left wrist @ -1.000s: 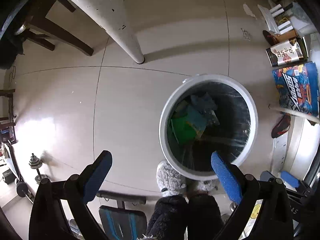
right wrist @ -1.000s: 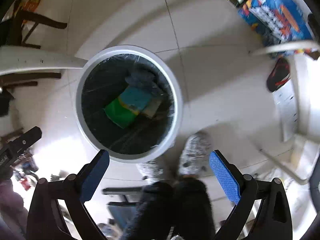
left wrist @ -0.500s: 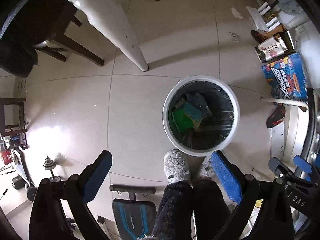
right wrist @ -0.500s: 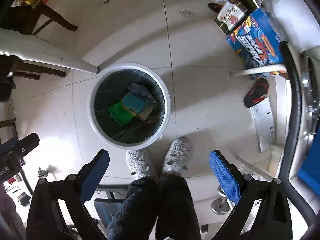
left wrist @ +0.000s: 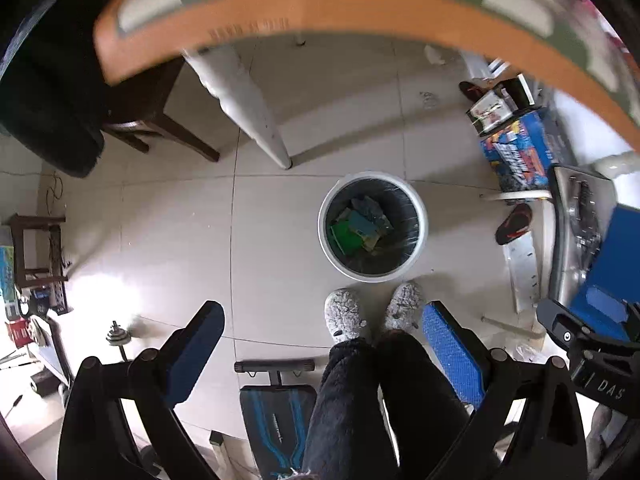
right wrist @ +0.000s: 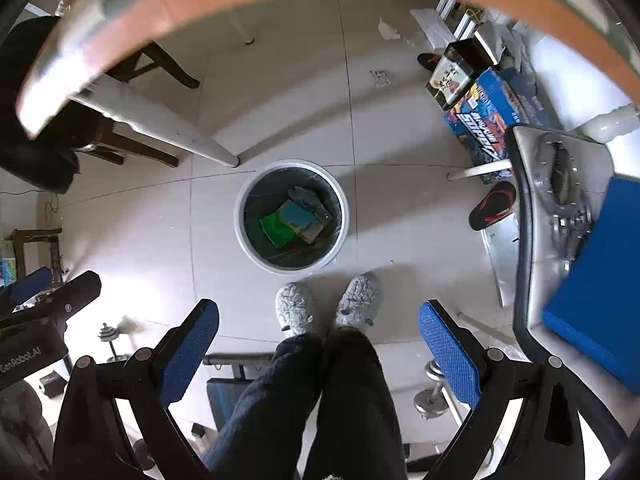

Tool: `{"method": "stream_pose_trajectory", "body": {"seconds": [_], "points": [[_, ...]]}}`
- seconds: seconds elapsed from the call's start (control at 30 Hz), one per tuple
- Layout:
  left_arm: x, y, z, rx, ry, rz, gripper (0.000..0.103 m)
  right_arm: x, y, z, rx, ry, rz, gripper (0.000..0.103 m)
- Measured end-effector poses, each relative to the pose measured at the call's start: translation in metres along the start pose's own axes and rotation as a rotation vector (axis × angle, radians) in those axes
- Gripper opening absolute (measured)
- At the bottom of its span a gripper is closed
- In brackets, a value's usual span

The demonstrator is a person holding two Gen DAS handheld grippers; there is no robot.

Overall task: Collect trash
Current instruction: 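Grasp the white medicine box with the left tool while the right tool grasps the red snack packet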

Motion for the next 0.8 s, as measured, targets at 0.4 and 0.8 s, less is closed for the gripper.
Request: {"method": "stream_pose_trajectory", "body": {"seconds": [0.4, 0.8], "points": [[-0.124, 0.019, -0.009, -0.061, 0.025, 0.168, 0.101, -0.140, 0.012, -0.015, 0.017, 0.116, 0.107, 0.101], [-0.199, 0.181, 0.062, -0.080, 0.057, 0.311, 0.103, -0.231, 0.205, 0.079, 0.102, 0.104, 0.236, 0.101]]}}
Point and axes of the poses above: each gripper's, at about its wrist camera, not at the fingertips, and x roughly the way its jaws point, z to its right, y to its top, the point moved 3 cm from there along x, roughly the way its jaws point, and after that the axes turned 7 degrees about -z, right-handed, at the moved point
